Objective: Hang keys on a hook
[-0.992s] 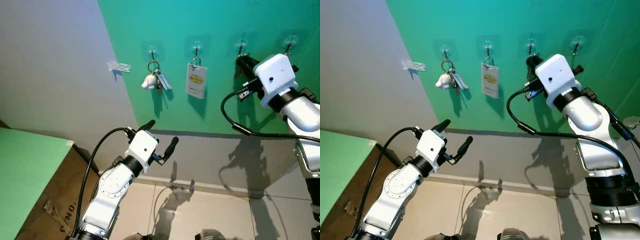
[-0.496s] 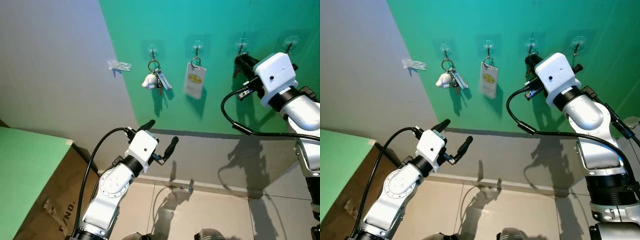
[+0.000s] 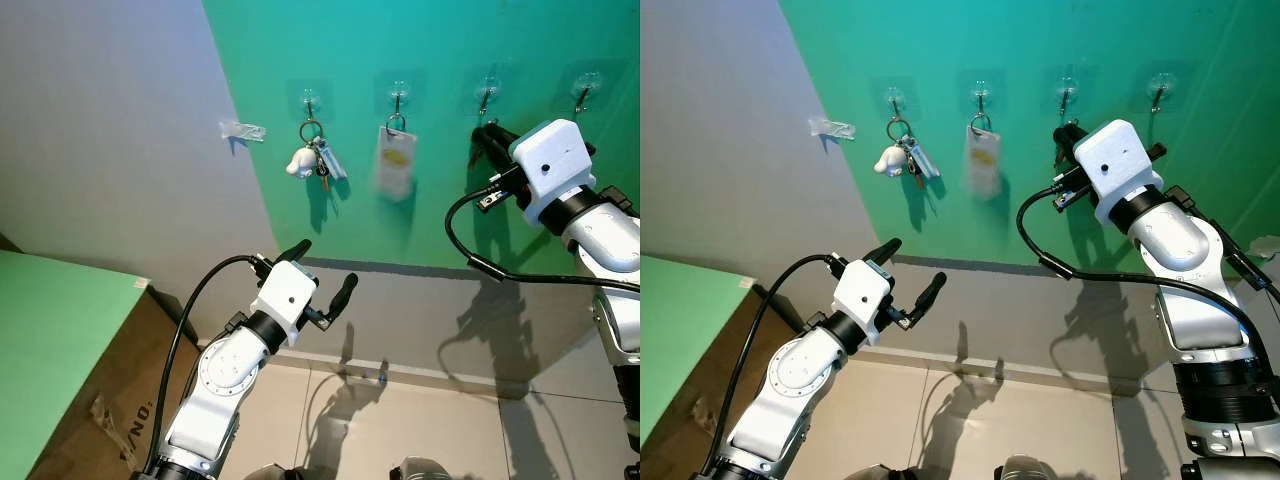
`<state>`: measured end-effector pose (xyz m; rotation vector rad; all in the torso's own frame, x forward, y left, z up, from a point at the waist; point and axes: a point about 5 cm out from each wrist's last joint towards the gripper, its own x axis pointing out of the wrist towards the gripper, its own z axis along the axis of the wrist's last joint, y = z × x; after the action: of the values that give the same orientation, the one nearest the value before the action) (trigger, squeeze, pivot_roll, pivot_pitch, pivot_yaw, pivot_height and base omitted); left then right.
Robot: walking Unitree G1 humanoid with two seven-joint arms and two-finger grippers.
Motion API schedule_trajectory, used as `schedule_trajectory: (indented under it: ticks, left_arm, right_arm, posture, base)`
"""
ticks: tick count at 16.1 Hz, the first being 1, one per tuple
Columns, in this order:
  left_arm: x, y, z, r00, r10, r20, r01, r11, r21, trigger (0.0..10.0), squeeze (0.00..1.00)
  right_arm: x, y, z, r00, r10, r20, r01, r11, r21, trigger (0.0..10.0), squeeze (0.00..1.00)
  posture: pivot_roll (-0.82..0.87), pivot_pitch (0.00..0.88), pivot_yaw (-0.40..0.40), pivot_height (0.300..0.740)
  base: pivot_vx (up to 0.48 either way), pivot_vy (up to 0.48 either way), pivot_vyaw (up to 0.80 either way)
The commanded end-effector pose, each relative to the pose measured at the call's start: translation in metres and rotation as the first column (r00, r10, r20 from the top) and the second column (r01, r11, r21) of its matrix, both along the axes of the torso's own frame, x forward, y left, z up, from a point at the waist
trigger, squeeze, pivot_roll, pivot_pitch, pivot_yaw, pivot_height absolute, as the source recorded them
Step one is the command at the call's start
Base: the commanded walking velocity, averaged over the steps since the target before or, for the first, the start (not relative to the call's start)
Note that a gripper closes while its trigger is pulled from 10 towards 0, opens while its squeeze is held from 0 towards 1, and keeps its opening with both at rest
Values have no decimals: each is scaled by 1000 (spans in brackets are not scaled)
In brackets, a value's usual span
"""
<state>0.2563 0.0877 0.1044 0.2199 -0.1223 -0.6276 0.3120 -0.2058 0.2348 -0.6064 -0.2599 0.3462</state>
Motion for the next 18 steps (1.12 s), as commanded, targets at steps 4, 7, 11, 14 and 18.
schedule_trajectory:
  ticks: [4,7,11,14,18]
  left_arm:
    - [0,1,-4,1000,4,-8,-4,1000,15,10000,0]
    - [0,1,-4,1000,5,-8,-4,1000,13,10000,0]
    - [0,1,-5,1000,-2,-7,2,1000,19,10000,0]
    - [2,1,-4,1000,-6,-4,6,1000,21,10000,0]
    - [2,0,-4,1000,-7,-2,7,1000,21,10000,0]
  right_arm:
    - [-3,5,15,999,27,44,-27,1000,-5,10000,0]
    - [-3,6,20,998,33,56,-33,999,-9,10000,0]
    - [-5,3,18,999,17,44,-17,1000,1,10000,0]
    - [-4,4,20,999,16,52,-16,1000,2,10000,0]
    - [-4,2,21,999,13,52,-14,1000,5,10000,0]
  posture:
    - [-248,60,111,740]
    - [-250,61,111,740]
    - [-253,61,116,740]
    - [-254,58,118,740]
    - [-253,58,116,740]
  base:
    - [0,0,0]
    - [0,0,0]
    - [0,0,0]
    - [0,0,0]
    - [0,0,0]
